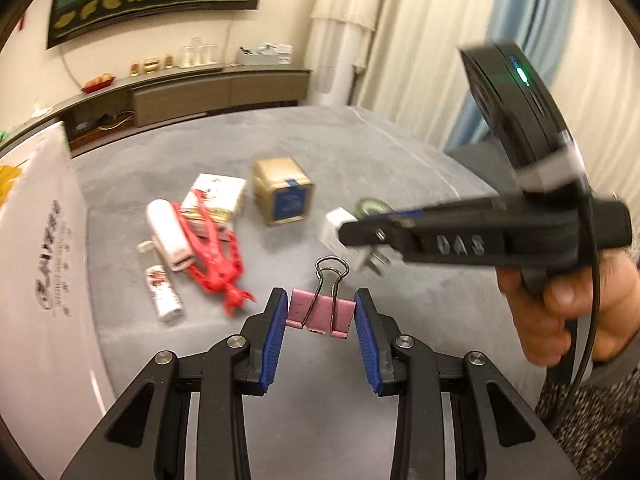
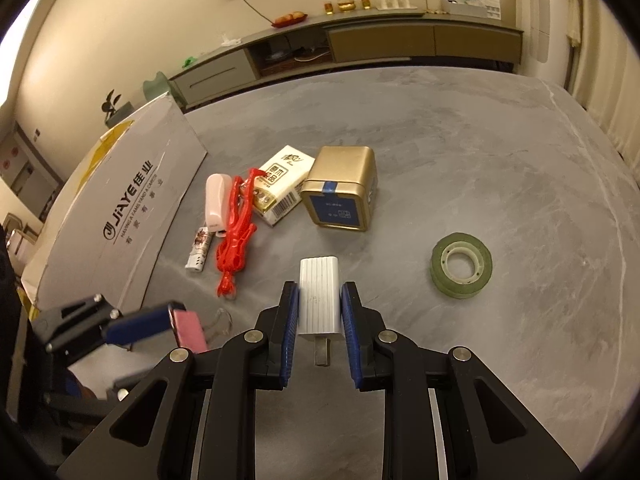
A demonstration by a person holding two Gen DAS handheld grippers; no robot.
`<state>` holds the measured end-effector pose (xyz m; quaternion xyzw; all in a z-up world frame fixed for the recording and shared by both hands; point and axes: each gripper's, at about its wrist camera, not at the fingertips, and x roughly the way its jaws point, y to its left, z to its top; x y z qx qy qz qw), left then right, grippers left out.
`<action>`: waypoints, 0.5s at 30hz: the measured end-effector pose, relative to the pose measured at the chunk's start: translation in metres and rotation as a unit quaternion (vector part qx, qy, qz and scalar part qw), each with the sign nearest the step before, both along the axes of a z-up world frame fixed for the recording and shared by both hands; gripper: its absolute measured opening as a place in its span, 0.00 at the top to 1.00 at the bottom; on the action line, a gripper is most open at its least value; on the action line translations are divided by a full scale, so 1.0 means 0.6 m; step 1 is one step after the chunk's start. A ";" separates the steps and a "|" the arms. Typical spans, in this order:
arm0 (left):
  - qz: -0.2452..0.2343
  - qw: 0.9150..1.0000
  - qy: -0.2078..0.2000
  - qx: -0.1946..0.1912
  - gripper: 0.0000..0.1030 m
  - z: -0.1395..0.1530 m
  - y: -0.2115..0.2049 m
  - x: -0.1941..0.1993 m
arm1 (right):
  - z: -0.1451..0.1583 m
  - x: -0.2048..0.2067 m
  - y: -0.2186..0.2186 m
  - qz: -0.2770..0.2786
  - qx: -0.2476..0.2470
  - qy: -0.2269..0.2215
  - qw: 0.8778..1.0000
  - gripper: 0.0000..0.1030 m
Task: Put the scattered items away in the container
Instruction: 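Carry the pink clip and white plug over the yellow-lined box with both tools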
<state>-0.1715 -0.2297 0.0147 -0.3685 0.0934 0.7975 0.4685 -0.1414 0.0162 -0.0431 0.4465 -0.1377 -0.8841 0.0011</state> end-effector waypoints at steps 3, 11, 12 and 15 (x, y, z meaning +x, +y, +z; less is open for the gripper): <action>0.010 1.000 0.004 0.004 0.65 0.014 -0.025 0.017 | 0.005 0.000 -0.008 0.004 0.001 0.004 1.000 0.78; 0.027 0.999 0.016 0.031 0.65 0.027 -0.039 0.013 | 0.014 0.013 -0.041 0.018 0.013 0.010 1.000 0.78; 0.031 0.999 0.016 0.034 0.65 0.032 -0.043 0.010 | 0.015 0.014 -0.045 0.019 0.016 0.010 1.000 0.78; 0.047 0.998 0.013 0.041 0.65 0.045 -0.059 0.004 | 0.020 0.018 -0.055 0.020 0.026 0.013 0.999 0.78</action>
